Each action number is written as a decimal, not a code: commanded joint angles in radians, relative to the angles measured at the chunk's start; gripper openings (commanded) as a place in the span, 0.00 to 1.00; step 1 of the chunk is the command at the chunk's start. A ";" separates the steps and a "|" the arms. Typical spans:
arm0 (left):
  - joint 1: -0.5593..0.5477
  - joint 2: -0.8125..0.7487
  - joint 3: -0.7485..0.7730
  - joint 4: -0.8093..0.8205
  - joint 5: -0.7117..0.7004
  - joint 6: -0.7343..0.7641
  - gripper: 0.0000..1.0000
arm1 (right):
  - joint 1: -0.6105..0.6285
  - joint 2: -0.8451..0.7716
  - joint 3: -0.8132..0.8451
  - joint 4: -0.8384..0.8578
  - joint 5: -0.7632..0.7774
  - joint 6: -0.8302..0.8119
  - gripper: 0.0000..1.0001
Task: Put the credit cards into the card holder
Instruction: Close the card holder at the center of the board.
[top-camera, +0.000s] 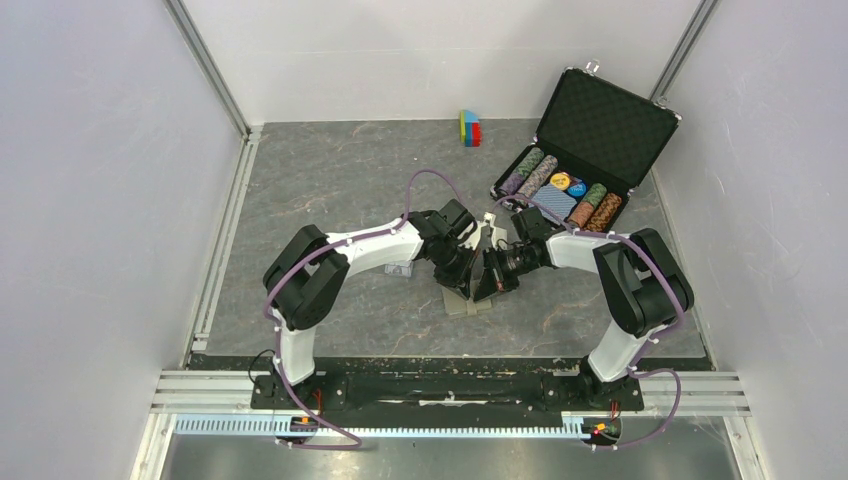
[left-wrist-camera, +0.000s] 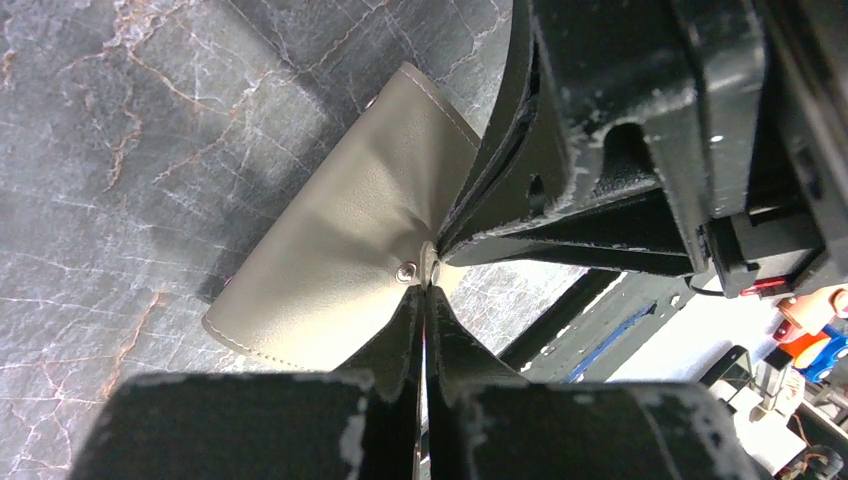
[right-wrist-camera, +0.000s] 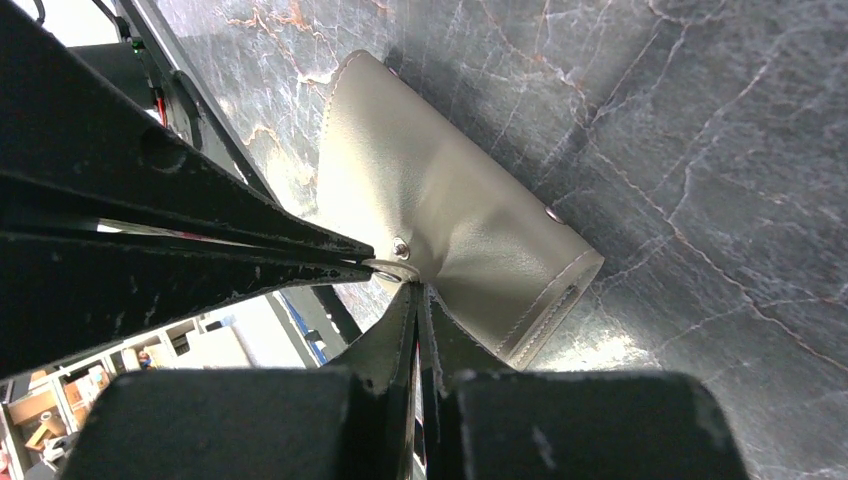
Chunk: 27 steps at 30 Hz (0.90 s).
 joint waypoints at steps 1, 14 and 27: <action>-0.002 -0.050 0.017 0.005 -0.037 -0.050 0.02 | 0.009 0.001 0.014 0.010 0.021 -0.014 0.00; 0.000 0.009 0.030 -0.047 -0.038 -0.052 0.02 | 0.009 -0.011 0.019 0.035 -0.021 -0.012 0.00; -0.002 0.054 0.026 -0.039 -0.038 -0.041 0.02 | 0.022 -0.013 0.009 0.113 -0.086 0.029 0.00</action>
